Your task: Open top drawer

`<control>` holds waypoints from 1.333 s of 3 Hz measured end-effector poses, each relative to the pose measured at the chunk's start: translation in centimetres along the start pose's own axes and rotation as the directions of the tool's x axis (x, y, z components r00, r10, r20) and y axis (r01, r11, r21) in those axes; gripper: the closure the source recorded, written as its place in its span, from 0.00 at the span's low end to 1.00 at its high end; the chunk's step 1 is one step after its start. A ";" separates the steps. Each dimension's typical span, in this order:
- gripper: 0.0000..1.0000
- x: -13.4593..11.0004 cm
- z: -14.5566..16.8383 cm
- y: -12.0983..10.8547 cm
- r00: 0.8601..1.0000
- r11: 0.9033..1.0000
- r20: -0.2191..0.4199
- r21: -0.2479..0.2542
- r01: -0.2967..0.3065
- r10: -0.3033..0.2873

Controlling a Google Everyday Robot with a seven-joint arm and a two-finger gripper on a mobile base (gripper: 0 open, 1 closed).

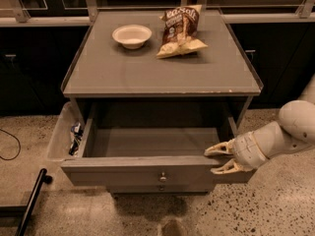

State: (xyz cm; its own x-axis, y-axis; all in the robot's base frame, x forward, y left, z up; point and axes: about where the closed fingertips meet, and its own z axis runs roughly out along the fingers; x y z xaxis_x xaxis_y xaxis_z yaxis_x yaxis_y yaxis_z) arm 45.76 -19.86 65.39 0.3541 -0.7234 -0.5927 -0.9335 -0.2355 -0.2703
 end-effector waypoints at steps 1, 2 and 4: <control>0.34 -0.1 -0.1 -0.1 1.000 1.000 0.010 -0.004 -0.005 0.005; 0.11 0.2 0.1 2.3 0.997 0.998 0.058 -0.014 -0.055 0.056; 0.19 -1.3 -2.6 9.1 0.994 0.995 0.040 -0.011 -0.098 0.098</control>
Offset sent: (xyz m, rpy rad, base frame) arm -0.0466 -0.0207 -0.0195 0.1073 0.1186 -0.0551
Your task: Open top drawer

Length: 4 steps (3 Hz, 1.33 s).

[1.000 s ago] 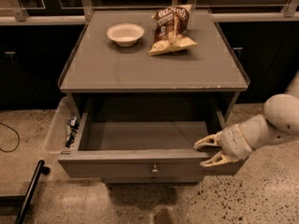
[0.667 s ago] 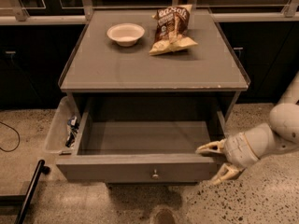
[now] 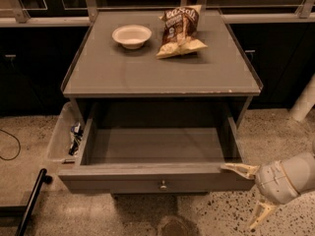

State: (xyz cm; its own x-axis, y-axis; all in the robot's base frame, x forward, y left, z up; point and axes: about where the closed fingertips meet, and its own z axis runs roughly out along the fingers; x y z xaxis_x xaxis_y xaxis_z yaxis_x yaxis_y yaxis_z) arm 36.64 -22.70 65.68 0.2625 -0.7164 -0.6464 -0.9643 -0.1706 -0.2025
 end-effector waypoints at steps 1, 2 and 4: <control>0.43 0.0 -0.1 0.3 1.000 1.000 -0.003 0.000 -0.003 0.003; 0.40 0.0 -0.1 0.3 1.000 1.000 -0.003 0.000 -0.003 0.003; 0.00 0.0 -0.1 0.2 1.000 1.000 -0.002 0.000 -0.003 0.003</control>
Offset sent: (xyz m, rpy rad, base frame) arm -0.0025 -0.0012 0.0002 -0.0023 0.0016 -0.0035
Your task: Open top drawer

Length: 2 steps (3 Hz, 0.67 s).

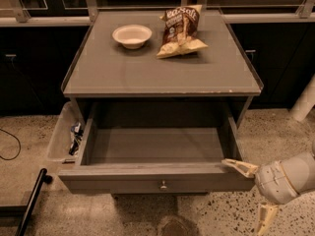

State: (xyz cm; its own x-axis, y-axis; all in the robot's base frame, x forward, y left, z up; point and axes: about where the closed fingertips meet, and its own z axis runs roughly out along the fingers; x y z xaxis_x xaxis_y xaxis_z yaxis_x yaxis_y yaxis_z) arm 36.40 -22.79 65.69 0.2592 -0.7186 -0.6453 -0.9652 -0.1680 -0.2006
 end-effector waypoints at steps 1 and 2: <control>0.00 0.0 0.0 0.0 1.000 1.000 0.000 0.000 0.001 -0.001; 0.00 -0.9 0.4 -1.6 0.999 1.000 -0.022 0.010 0.026 -0.026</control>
Offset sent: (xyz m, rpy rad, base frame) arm 0.0305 0.0235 0.0170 -0.0445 -0.0703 0.0121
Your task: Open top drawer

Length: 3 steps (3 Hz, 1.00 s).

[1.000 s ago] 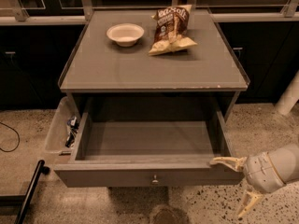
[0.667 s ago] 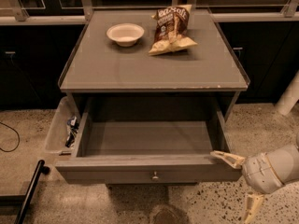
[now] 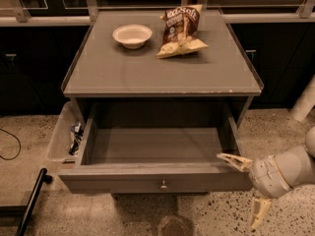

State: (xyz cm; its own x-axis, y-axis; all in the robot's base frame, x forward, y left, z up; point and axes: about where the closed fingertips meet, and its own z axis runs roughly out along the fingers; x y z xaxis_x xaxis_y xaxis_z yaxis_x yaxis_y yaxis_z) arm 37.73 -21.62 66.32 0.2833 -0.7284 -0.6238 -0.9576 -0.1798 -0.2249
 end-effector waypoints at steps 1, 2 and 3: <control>0.00 -0.1 0.9 -1.1 1.000 1.000 -0.030 -0.003 0.004 -0.004; 0.00 1.4 2.3 -2.0 0.996 1.000 -0.083 -0.003 -0.019 0.018; 0.00 3.7 3.5 -2.4 0.990 0.998 -0.130 -0.003 -0.060 0.059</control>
Offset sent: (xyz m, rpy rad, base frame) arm 0.0430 0.0041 -0.0431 -0.1499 0.0000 -0.0794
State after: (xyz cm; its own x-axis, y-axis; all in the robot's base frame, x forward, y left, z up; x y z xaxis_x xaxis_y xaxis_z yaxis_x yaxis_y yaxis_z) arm 41.26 -21.56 61.90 0.2174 -0.8175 -0.5333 -0.9730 -0.1381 -0.1849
